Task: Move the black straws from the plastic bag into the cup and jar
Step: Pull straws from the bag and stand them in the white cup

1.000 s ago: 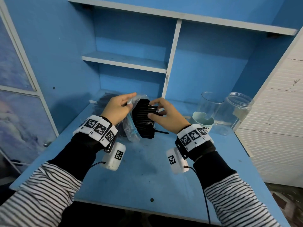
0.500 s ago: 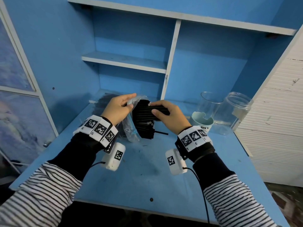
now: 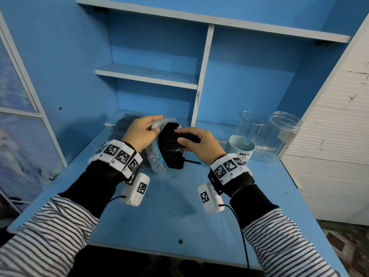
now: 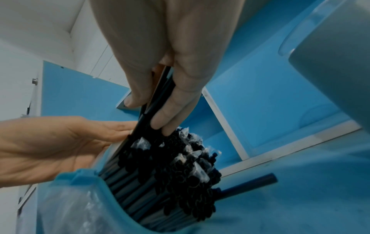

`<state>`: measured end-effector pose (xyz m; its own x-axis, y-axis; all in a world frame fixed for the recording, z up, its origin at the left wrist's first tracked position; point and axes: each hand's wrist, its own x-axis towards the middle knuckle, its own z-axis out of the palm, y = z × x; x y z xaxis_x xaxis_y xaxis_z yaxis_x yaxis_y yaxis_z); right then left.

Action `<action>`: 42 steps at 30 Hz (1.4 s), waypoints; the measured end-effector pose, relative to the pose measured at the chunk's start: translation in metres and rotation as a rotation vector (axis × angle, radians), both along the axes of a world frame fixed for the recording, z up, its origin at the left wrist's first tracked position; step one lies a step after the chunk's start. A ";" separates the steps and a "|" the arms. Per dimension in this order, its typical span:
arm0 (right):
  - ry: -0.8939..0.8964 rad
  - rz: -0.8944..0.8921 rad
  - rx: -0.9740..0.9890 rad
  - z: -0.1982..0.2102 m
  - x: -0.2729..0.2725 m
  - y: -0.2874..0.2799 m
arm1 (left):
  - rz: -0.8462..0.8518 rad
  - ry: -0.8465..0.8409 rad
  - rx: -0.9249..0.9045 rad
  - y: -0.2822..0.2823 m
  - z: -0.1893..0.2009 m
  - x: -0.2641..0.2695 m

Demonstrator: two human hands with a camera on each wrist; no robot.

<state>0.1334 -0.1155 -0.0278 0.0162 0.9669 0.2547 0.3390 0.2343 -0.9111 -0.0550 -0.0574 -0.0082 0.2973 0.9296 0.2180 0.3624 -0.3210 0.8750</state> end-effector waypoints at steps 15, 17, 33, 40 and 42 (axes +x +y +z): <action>0.103 -0.042 0.022 0.025 0.054 -0.035 | 0.141 0.101 0.256 -0.021 0.012 0.013; 0.078 -0.051 0.028 0.026 0.060 -0.041 | 0.019 0.145 0.312 -0.036 0.023 0.026; 0.145 -0.173 -0.017 0.022 0.073 -0.065 | -0.299 0.585 0.351 -0.014 0.002 0.074; -0.196 -0.138 -0.197 0.001 0.060 -0.047 | -0.294 0.544 0.338 -0.012 0.003 0.072; -0.219 -0.172 -0.212 -0.004 0.054 -0.042 | -0.291 0.549 0.330 -0.013 0.004 0.072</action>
